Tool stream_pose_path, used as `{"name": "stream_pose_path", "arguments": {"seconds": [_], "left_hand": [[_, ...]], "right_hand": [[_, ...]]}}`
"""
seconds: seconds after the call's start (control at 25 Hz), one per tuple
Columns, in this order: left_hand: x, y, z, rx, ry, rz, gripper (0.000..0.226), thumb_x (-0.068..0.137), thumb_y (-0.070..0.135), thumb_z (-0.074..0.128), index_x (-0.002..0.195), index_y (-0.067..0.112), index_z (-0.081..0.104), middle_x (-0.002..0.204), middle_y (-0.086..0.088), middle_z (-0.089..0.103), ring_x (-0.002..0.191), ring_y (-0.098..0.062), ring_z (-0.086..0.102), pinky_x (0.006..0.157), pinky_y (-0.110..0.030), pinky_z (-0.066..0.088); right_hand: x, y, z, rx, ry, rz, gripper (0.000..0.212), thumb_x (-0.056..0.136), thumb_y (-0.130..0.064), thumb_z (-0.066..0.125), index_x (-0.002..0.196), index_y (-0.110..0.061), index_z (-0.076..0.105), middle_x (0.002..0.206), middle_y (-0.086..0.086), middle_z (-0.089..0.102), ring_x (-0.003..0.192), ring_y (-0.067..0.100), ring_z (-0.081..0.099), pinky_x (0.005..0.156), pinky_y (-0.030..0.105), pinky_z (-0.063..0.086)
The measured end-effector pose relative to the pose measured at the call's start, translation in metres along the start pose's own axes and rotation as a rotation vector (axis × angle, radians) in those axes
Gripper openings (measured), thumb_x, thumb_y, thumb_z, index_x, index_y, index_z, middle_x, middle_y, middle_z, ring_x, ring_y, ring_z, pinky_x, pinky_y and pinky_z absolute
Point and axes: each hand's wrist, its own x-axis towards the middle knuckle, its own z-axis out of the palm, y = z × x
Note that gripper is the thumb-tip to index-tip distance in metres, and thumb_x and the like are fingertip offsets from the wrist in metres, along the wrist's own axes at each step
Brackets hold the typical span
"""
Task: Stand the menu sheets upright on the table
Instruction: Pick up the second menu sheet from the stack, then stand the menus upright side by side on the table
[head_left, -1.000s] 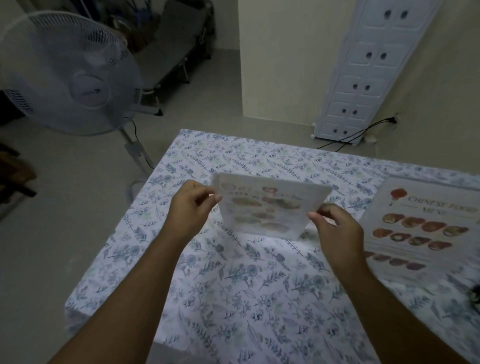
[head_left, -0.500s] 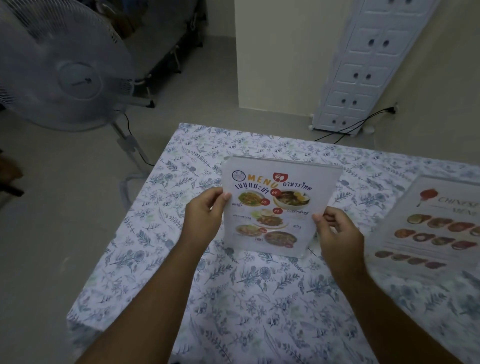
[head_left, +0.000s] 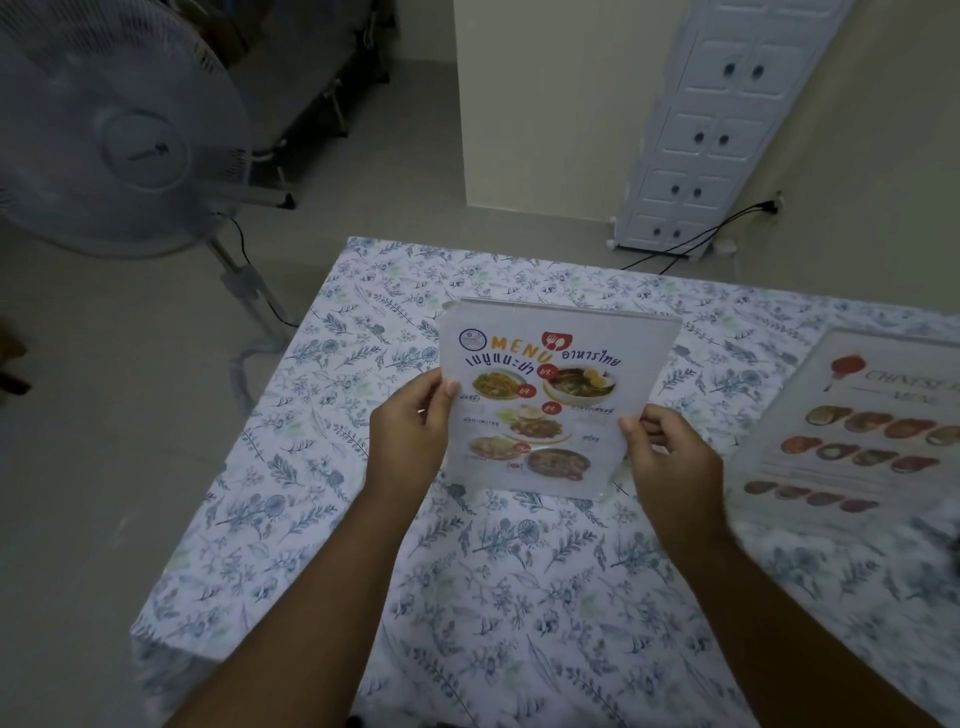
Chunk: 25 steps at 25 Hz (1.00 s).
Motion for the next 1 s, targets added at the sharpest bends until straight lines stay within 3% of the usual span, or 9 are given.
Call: {"name": "stream_pose_path", "arguments": {"seconds": [0.08, 0.16, 0.24, 0.36, 0.52, 0.8, 0.92, 1.0], "left_hand": [[-0.016, 0.007, -0.001, 0.086, 0.005, -0.048, 0.038, 0.103, 0.042, 0.05, 0.137, 0.03, 0.064, 0.127, 0.021, 0.071, 0.117, 0.001, 0.064, 0.096, -0.024, 0.055], [-0.046, 0.015, 0.004, 0.179, 0.014, -0.104, 0.053, 0.104, 0.047, 0.045, 0.152, 0.025, 0.047, 0.153, 0.004, 0.054, 0.141, -0.013, 0.047, 0.113, -0.03, 0.04], [-0.087, 0.029, 0.019, 0.241, -0.026, -0.132, 0.06, 0.104, 0.048, 0.042, 0.158, 0.022, 0.037, 0.163, -0.001, 0.04, 0.152, -0.018, 0.031, 0.123, -0.04, 0.028], [-0.145, 0.051, 0.056, 0.36, -0.115, -0.087, 0.061, 0.105, 0.046, 0.039, 0.16, 0.02, 0.03, 0.168, -0.002, 0.031, 0.157, -0.017, 0.017, 0.127, -0.038, 0.014], [-0.188, 0.08, 0.103, 0.421, -0.201, 0.005, 0.064, 0.105, 0.047, 0.037, 0.162, 0.019, 0.025, 0.17, -0.001, 0.025, 0.158, -0.014, 0.01, 0.126, -0.031, 0.003], [-0.181, 0.121, 0.168, 0.453, -0.361, 0.195, 0.07, 0.103, 0.055, 0.036, 0.162, 0.019, 0.023, 0.171, -0.002, 0.023, 0.158, -0.017, 0.011, 0.122, -0.028, 0.002], [-0.152, 0.136, 0.196, 0.422, -0.45, 0.22, 0.069, 0.101, 0.051, 0.047, 0.159, 0.019, 0.029, 0.166, -0.005, 0.034, 0.156, -0.024, 0.022, 0.123, -0.038, 0.017], [-0.13, 0.146, 0.211, 0.318, -0.464, 0.214, 0.061, 0.098, 0.043, 0.057, 0.152, 0.02, 0.041, 0.154, -0.007, 0.05, 0.145, -0.027, 0.04, 0.114, -0.04, 0.035]], "right_hand": [[-0.005, -0.001, -0.015, -0.059, -0.129, -0.001, 0.023, 0.099, -0.03, 0.061, 0.121, -0.025, 0.068, 0.104, -0.02, 0.071, 0.098, -0.005, 0.067, 0.081, 0.025, 0.058], [-0.016, 0.004, -0.035, -0.167, -0.264, -0.043, 0.042, 0.1, -0.039, 0.056, 0.14, -0.024, 0.06, 0.131, -0.008, 0.067, 0.122, 0.012, 0.06, 0.1, 0.036, 0.05], [-0.032, 0.009, -0.06, -0.249, -0.377, -0.11, 0.052, 0.1, -0.045, 0.053, 0.148, -0.025, 0.053, 0.15, -0.004, 0.055, 0.14, 0.015, 0.048, 0.114, 0.037, 0.039], [-0.053, 0.027, -0.103, -0.386, -0.481, -0.202, 0.062, 0.1, -0.054, 0.045, 0.156, -0.028, 0.041, 0.162, -0.007, 0.038, 0.152, 0.01, 0.026, 0.124, 0.039, 0.022], [-0.073, 0.058, -0.157, -0.544, -0.504, -0.216, 0.073, 0.099, -0.063, 0.035, 0.161, -0.025, 0.026, 0.168, -0.009, 0.023, 0.156, 0.008, 0.012, 0.126, 0.035, 0.005], [-0.066, 0.101, -0.222, -0.801, -0.344, -0.007, 0.089, 0.093, -0.074, 0.027, 0.163, -0.021, 0.016, 0.171, -0.004, 0.016, 0.157, 0.013, 0.008, 0.126, 0.041, 0.001], [-0.044, 0.106, -0.245, -0.8, -0.237, 0.101, 0.086, 0.091, -0.072, 0.041, 0.158, -0.019, 0.031, 0.165, 0.003, 0.034, 0.153, 0.023, 0.024, 0.123, 0.045, 0.018], [-0.021, 0.102, -0.256, -0.656, -0.131, 0.132, 0.067, 0.087, -0.063, 0.058, 0.14, -0.021, 0.05, 0.144, 0.007, 0.058, 0.135, 0.03, 0.049, 0.105, 0.044, 0.042]]}}
